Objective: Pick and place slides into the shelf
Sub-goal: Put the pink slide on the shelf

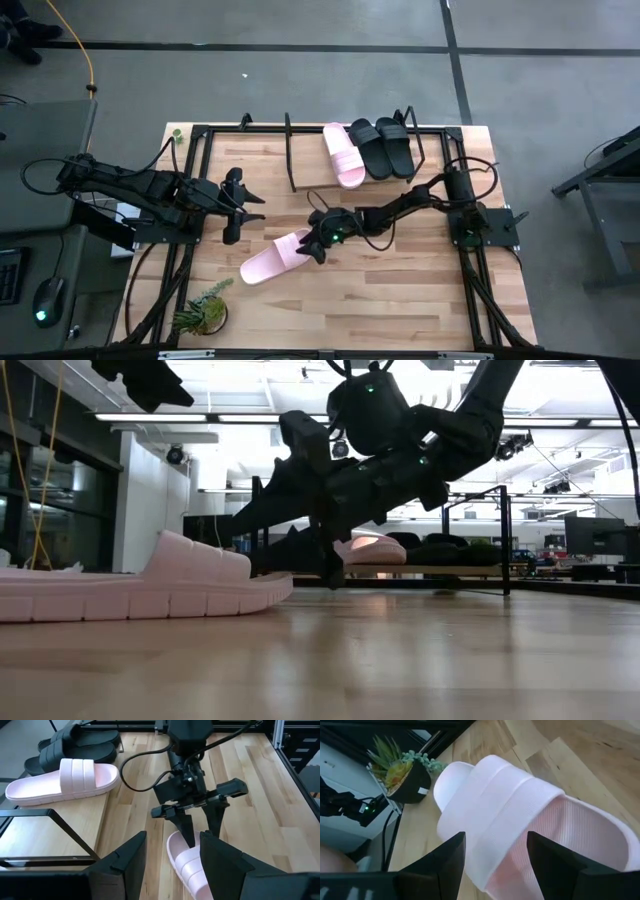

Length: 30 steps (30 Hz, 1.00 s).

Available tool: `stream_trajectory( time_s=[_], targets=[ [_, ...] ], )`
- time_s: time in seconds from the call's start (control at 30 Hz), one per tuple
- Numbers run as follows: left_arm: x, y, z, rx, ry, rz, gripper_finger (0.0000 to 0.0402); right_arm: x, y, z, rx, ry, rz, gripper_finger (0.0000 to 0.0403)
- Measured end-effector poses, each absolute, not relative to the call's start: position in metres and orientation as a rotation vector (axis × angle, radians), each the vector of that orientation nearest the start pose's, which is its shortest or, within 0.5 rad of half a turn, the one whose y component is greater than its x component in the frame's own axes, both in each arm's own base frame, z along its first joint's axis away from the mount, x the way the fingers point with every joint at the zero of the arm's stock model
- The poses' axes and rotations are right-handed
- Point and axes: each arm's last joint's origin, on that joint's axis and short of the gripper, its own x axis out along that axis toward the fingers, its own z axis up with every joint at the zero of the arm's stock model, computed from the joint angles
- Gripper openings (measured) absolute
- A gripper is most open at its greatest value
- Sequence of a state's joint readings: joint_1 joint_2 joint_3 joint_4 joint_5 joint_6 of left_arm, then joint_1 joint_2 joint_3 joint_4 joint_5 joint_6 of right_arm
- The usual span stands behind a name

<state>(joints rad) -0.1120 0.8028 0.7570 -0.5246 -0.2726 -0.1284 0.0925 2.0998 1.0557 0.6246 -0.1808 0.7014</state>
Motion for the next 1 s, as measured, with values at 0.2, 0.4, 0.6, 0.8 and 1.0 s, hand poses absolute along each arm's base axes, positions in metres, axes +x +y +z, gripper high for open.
stream_trajectory(
  time_s=[0.2,0.4,0.6,0.8,1.0],
  targets=[
    [0.1644,-0.0106,0.2905,-0.016,0.549,0.192,0.0168,0.4138,0.0443,0.1105,0.704,0.497,0.108,0.0204],
    [0.1644,-0.0106,0.2905,-0.015,0.549,0.193,0.0168,0.4138,0.0442,0.1105,0.705,0.497,0.107,0.0204],
    [0.1644,-0.0105,0.2906,-0.015,0.548,0.195,0.0168,0.4139,0.0446,0.1108,0.703,0.492,0.102,0.0204],
    [0.1644,-0.0105,0.2906,-0.015,0.548,0.195,0.0168,0.414,0.046,0.1112,0.702,0.487,0.103,0.0204],
    [0.1644,-0.0105,0.2906,-0.015,0.548,0.195,0.0168,0.4142,0.0459,0.1114,0.701,0.485,0.098,0.0204]
  ],
)
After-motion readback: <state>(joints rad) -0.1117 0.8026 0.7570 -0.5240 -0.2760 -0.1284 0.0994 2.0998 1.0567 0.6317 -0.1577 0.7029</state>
